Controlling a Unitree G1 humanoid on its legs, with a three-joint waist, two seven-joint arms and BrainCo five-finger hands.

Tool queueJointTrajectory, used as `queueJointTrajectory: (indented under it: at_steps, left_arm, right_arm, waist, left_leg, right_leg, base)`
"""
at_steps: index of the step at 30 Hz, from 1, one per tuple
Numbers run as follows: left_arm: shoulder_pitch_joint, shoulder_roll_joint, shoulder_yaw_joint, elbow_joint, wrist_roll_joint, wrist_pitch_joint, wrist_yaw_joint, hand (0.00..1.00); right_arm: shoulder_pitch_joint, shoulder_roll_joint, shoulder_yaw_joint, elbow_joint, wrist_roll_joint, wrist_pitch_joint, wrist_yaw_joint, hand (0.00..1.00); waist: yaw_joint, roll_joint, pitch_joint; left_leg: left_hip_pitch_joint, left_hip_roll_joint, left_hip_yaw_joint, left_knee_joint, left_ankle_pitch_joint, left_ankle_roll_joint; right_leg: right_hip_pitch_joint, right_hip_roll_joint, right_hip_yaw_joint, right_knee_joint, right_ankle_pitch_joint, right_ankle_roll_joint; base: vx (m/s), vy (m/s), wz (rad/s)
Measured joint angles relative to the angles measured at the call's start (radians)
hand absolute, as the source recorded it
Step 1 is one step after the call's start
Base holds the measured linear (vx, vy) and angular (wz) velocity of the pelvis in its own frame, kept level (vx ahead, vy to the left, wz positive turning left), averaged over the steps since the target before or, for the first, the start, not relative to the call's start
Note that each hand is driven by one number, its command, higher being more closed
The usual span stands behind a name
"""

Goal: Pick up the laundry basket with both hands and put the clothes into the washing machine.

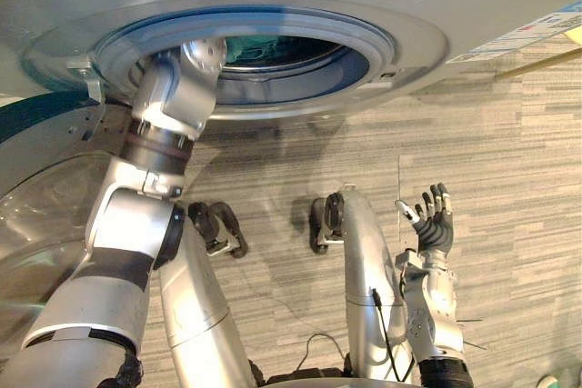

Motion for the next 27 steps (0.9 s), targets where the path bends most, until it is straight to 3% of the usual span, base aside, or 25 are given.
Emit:
queueJointTrajectory:
  at_steps: [3,8,11,12,14,17,21,27]
  left_arm:
    - [0.065,-0.016,0.045,-0.083,-0.012,0.004,-0.002,0.0]
    - [0.232,-0.129,0.143,-0.169,-0.052,0.015,-0.001,0.0]
    - [0.465,-0.267,0.143,-0.204,-0.153,-0.019,0.01,0.0]
    - [0.604,-0.34,0.131,-0.216,-0.195,-0.041,0.013,0.0]
    - [0.788,-0.406,0.102,-0.217,-0.282,-0.071,0.013,0.0]
    - [1.02,-0.437,0.091,-0.223,-0.393,-0.116,-0.03,0.0]
    - [1.21,-0.443,0.096,-0.212,-0.463,-0.143,-0.09,0.0]
    - [1.315,-0.443,0.153,0.058,-0.504,-0.15,-0.135,0.0]
  right_arm:
    - [-0.014,0.002,0.0,0.001,-0.015,0.021,-0.006,0.0]
    - [-0.017,0.015,0.014,0.005,-0.106,0.059,-0.031,0.0]
    - [0.0,0.012,0.009,0.044,-0.135,0.078,-0.044,0.0]
    - [0.011,0.012,0.009,0.075,-0.157,0.092,-0.044,0.0]
    - [0.022,0.01,0.01,0.114,-0.194,0.111,-0.043,0.0]
    - [0.052,-0.002,0.013,0.158,-0.225,0.134,-0.029,0.0]
    - [0.1,-0.038,0.031,0.205,-0.247,0.146,-0.013,0.0]
    - [0.101,-0.039,0.055,0.375,-0.252,0.151,0.017,0.0]
  waist:
    - [-0.007,0.001,0.0]
    - [-0.003,0.004,-0.002]
    - [0.026,0.007,-0.004]
    - [0.045,0.017,-0.023]
    - [0.058,0.035,-0.055]
    - [0.084,0.055,-0.09]
    - [0.108,0.068,-0.154]
    - [0.107,0.067,-0.261]
  left_leg:
    - [0.014,-0.002,0.01,-0.013,0.004,-0.006]
    - [0.09,-0.004,0.01,-0.069,0.012,-0.022]
    - [0.216,-0.022,0.007,-0.172,0.031,-0.054]
    - [0.279,-0.035,0.004,-0.235,0.046,-0.067]
    - [0.372,-0.061,0.001,-0.333,0.076,-0.08]
    - [0.556,-0.09,0.008,-0.484,0.111,-0.098]
    - [0.73,-0.116,0.022,-0.663,0.162,-0.106]
    - [1.01,-0.173,0.069,-0.989,0.273,-0.103]
  right_leg:
    - [0.004,-0.011,-0.002,-0.007,0.0,-0.001]
    - [0.079,-0.013,-0.023,-0.054,0.0,-0.001]
    - [0.216,-0.016,-0.05,-0.149,0.001,-0.002]
    - [0.289,-0.023,-0.073,-0.209,0.006,-0.012]
    - [0.399,-0.032,-0.099,-0.303,0.01,-0.02]
    - [0.597,-0.039,-0.133,-0.455,0.026,-0.037]
    - [0.784,-0.047,-0.178,-0.635,0.073,-0.02]
    - [1.062,-0.047,-0.215,-0.965,0.191,0.012]
  base:
    - [0.02,-0.049,0.0]
    - [0.09,-0.089,0.03]
    - [0.16,-0.096,0.2]
    - [0.19,-0.118,0.35]
    - [0.15,-0.093,0.45]
    - [0.18,-0.064,0.33]
    - [0.15,0.007,0.27]
    - [0.16,0.042,0.12]
